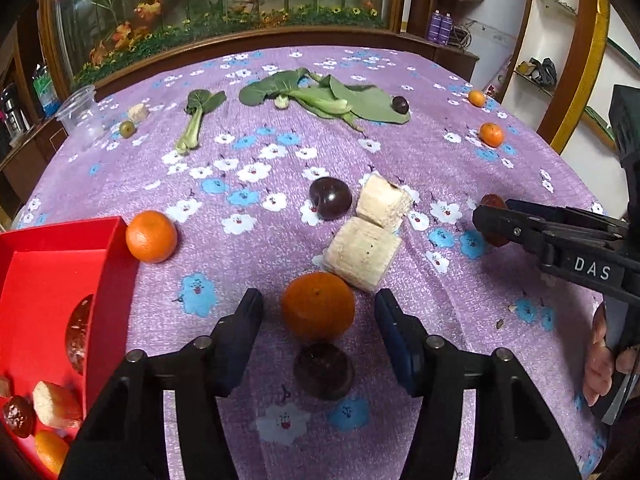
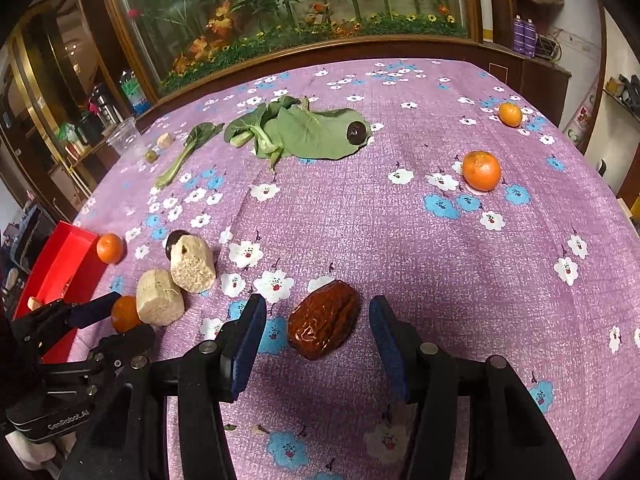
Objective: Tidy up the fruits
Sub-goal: 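Grasp an orange with the left tool while the right tool grasps a red date, then carry the orange and red date into the red tray and release both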
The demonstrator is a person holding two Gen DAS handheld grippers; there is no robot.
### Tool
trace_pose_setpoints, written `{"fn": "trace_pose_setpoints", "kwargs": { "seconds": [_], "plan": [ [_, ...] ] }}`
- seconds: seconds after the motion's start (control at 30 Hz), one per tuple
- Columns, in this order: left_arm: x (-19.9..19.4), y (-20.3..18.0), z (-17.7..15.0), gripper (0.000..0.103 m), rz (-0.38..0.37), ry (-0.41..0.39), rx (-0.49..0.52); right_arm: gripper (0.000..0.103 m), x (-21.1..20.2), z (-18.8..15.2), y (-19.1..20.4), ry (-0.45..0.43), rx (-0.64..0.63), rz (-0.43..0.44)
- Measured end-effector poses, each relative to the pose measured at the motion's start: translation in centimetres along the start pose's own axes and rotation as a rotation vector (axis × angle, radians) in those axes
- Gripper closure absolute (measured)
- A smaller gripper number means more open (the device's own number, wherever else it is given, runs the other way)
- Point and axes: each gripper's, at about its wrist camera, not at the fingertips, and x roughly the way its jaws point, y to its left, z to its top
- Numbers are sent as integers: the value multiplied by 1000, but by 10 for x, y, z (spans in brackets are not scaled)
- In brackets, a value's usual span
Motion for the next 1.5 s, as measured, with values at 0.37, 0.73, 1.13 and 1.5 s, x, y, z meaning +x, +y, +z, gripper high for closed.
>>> {"fn": "trace_pose_setpoints", "kwargs": {
  "seconds": [0.37, 0.73, 1.13, 1.5],
  "plan": [
    [0, -4, -3, 70, 44, -36, 11, 50, 3, -5, 8, -25, -40, -55],
    [-16, 6, -8, 72, 16, -54, -51, 70, -3, -7, 0, -28, -1, -28],
    [-93, 18, -37, 72, -18, -172, -142, 70, -59, -21, 23, -86, -16, 66],
    [-148, 58, -74, 72, 14, -253, -276, 69, -99, -42, 74, -113, -82, 148]
  ]
}}
